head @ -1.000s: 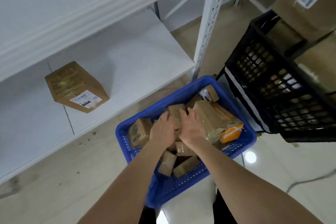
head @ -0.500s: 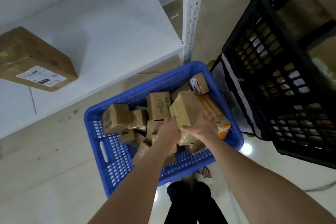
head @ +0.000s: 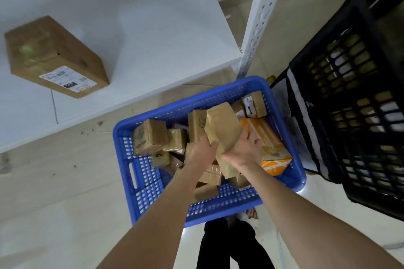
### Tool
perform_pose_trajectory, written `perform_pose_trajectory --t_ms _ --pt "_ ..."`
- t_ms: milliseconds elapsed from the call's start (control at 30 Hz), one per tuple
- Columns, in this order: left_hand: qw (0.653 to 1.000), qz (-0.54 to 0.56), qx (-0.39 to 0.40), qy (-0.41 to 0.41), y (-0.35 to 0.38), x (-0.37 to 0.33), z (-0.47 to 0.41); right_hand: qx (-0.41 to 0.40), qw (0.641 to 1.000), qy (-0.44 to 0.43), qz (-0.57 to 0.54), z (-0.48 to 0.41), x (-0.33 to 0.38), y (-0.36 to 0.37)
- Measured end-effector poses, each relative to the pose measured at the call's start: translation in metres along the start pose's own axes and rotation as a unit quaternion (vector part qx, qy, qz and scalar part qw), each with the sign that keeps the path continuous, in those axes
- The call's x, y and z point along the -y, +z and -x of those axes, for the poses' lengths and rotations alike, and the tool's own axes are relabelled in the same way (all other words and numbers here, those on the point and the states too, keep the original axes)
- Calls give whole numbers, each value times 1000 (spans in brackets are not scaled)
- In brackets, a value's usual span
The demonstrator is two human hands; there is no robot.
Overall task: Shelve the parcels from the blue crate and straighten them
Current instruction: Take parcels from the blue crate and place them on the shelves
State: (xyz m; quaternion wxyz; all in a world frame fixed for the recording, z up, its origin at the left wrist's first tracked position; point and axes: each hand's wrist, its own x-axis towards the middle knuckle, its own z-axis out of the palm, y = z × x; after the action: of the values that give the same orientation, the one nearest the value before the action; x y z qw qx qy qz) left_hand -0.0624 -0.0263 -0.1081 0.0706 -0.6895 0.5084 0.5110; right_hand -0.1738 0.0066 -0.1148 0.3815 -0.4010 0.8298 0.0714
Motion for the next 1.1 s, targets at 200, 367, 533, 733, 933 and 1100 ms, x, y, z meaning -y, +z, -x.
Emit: perform_pose_trajectory --t_ms 200,367,533,733,933,1100 --pt "937 336 -62 -70 -82 -32 50 -118 965 -220 82 76 38 -46" --pt "887 416 -133 -148 -129 -61 112 -181 928 -293 142 140 68 -85" --pt "841 494 -163 -147 -157 -73 171 -140 887 -394 195 191 80 -125" --pt "838 517 -174 -34 -197 -73 242 -152 893 -422 44 227 69 -183" --pt "836 525 -151 53 -248 -72 317 56 939 -139 -309 255 81 -242" --pt "824 541 -139 101 -272 -83 365 320 805 -95 -490 293 93 -271"
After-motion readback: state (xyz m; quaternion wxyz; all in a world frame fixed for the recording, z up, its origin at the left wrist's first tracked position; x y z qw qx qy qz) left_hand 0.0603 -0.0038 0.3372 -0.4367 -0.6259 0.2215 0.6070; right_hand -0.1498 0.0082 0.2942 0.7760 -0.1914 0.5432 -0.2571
